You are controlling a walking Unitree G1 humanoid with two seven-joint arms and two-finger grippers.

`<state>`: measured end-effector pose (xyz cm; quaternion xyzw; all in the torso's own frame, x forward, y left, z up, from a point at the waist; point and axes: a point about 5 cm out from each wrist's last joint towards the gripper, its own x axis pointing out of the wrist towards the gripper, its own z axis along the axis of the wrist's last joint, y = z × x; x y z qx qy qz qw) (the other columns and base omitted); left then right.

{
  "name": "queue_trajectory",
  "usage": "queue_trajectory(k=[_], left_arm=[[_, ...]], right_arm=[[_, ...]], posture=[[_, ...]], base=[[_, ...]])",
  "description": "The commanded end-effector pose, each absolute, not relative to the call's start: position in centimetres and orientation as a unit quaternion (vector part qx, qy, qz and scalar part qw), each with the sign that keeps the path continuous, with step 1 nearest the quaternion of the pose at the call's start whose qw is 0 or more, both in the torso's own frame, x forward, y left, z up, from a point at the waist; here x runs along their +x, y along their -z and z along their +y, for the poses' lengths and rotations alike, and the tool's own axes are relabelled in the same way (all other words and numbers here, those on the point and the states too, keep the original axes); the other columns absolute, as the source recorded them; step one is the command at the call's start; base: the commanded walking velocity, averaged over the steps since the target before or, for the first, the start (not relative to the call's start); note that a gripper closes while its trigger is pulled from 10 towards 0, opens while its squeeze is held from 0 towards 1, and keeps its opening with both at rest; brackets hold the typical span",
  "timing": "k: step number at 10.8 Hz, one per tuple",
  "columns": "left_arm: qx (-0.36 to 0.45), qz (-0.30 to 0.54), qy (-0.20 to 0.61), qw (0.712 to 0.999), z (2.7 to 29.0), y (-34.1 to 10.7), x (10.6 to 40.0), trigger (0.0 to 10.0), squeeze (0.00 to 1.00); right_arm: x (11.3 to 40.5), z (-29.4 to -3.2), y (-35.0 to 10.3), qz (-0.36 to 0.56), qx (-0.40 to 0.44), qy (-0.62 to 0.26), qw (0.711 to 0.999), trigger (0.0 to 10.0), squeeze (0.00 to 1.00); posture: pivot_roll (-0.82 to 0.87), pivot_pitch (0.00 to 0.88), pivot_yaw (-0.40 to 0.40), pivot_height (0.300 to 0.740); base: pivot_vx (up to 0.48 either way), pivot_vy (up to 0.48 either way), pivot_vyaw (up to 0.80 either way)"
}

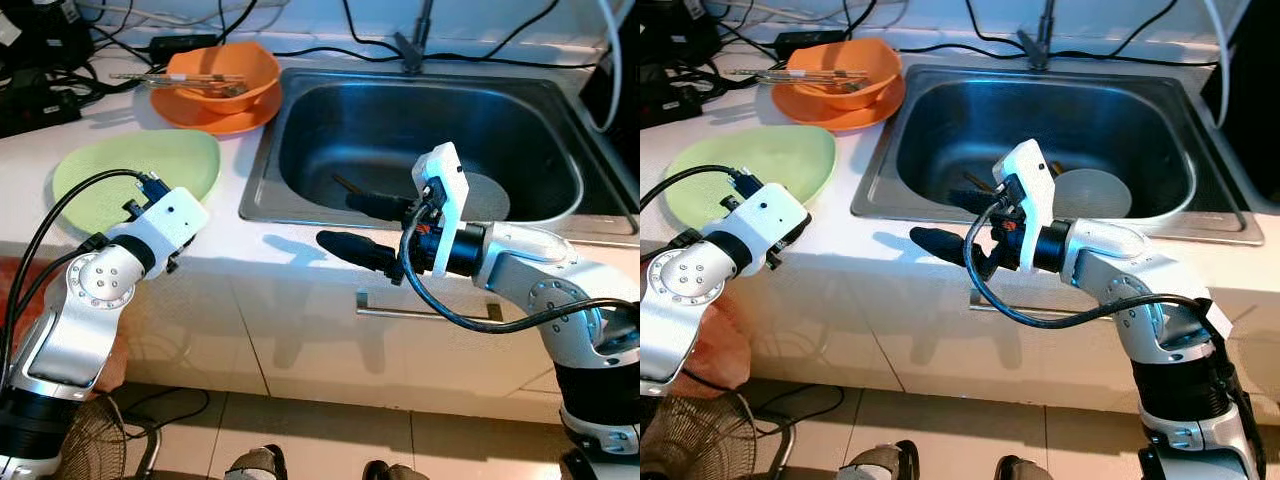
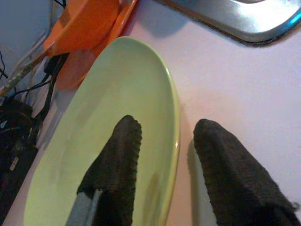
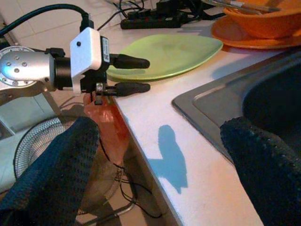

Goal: Kitchen organization

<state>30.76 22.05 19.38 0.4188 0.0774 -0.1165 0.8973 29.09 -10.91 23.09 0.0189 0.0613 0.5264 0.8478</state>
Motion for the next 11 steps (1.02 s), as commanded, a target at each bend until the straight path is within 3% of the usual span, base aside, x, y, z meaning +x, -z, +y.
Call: queue_trajectory(k=[1, 11], left_arm=[[0.416, 0.125, 0.127, 0.892, 22.42, -17.28, 30.48, 0.0, 0.00], [0.433, 0.096, 0.118, 0.889, 22.28, -17.58, 30.59, 0.0, 0.00]], right_arm=[[28.84, -10.82, -22.96, 0.062, 0.009, -0.530, 0.845, 10.0, 0.00], [29.18, -11.04, -22.04, 0.070, 0.011, -0.518, 0.852, 10.0, 0.00]], posture=[[0.11, 0.135, 0.024, 0.740], [0.11, 0.140, 0.026, 0.740]], base=[[0.000, 0.000, 0.00], [0.000, 0.000, 0.00]])
